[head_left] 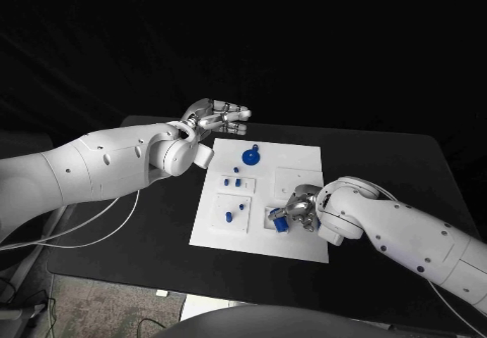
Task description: Assemble the parts on the task board
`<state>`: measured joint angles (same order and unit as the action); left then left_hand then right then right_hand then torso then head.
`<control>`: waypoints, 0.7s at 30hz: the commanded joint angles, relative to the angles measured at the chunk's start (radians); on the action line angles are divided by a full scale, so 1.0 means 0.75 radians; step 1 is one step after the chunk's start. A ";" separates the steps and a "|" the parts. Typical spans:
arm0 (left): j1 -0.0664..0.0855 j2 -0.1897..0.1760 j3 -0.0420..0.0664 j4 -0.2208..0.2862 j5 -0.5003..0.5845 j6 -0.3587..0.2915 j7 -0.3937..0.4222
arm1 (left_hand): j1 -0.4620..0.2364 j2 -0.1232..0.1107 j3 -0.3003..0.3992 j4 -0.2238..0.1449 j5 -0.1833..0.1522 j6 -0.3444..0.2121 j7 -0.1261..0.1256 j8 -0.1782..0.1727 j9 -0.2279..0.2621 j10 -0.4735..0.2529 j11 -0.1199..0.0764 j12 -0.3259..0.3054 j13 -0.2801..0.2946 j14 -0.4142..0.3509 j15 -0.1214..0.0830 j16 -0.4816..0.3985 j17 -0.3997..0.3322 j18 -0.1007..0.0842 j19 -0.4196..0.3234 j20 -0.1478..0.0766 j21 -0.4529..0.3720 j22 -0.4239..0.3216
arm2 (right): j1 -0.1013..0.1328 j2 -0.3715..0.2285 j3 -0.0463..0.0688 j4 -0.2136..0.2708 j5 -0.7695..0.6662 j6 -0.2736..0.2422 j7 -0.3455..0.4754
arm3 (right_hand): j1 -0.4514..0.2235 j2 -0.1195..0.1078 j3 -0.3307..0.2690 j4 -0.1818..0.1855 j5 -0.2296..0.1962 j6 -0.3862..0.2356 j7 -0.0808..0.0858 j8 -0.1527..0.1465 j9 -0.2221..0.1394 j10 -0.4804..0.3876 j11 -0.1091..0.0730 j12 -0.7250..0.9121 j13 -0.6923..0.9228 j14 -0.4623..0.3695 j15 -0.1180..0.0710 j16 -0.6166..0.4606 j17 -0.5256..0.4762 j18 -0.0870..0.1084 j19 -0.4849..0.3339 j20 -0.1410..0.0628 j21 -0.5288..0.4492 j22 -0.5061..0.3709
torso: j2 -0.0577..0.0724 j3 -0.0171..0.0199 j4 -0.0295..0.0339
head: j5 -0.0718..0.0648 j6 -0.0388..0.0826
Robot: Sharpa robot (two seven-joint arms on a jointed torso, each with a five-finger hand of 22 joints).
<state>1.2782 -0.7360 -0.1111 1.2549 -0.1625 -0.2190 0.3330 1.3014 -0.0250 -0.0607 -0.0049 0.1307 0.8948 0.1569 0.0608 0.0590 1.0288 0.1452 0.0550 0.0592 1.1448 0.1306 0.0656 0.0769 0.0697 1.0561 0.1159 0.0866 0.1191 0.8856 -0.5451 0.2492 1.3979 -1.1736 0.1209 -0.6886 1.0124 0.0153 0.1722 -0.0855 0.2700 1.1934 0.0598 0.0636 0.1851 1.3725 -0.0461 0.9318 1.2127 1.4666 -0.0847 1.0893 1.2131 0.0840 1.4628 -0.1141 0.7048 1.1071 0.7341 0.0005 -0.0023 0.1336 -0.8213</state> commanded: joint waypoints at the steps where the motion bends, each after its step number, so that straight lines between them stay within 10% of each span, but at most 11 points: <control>1: 0.001 0.005 0.001 0.001 0.000 0.022 0.003 | -0.004 0.005 0.005 0.002 0.003 -0.002 0.002 -0.002 -0.001 0.001 0.008 0.005 -0.001 -0.010 0.003 -0.006 -0.001 0.007 0.004 0.004 0.004 -0.001 | -0.003 0.015 -0.005 -0.026 -0.008 0.043 -0.016 | 0.037 0.047 -0.011 0.004 -0.010 0.044 -0.038 0.000 -0.005 -0.001 -0.003 -0.004 0.001 0.000 -0.011 -0.003 0.002 -0.015 0.064 -0.002 -0.003 0.003 | 0.001 0.0006 -0.0009 | 0.005 0.000; 21: 0.001 0.009 0.001 -0.001 -0.001 0.022 -0.001 | -0.002 0.000 0.010 0.009 0.002 -0.005 0.001 -0.002 -0.001 -0.004 0.008 0.005 -0.001 -0.013 0.004 -0.007 -0.001 0.007 0.002 0.005 0.005 -0.007 | 0.004 0.056 -0.007 -0.073 -0.038 0.039 -0.009 | -0.012 0.057 -0.062 0.082 -0.090 0.038 -0.033 0.000 -0.009 -0.008 0.001 -0.017 -0.007 -0.002 -0.011 -0.020 -0.002 -0.010 0.064 -0.002 -0.026 0.009 | 0.000 0.0016 -0.0035 | 0.013 -0.004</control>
<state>1.2783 -0.7320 -0.1111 1.2532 -0.1622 -0.2153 0.3291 1.3014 -0.0250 -0.0565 -0.0008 0.1307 0.8947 0.1569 0.0608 0.0591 1.0289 0.1451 0.0550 0.0592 1.1412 0.1342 0.0656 0.0769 0.0697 1.0560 0.1159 0.0866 0.1147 0.8896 -0.5043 0.2449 1.3490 -1.1769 0.1364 -0.6885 0.9927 0.0376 0.1258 -0.0272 0.2039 1.2208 0.0412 0.0676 0.1798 1.3750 -0.0432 0.9251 1.2082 1.4663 -0.0845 1.0794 1.2122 0.0822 1.4628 -0.1139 0.6918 1.1158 0.7339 0.0017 -0.0049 0.1434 -0.8246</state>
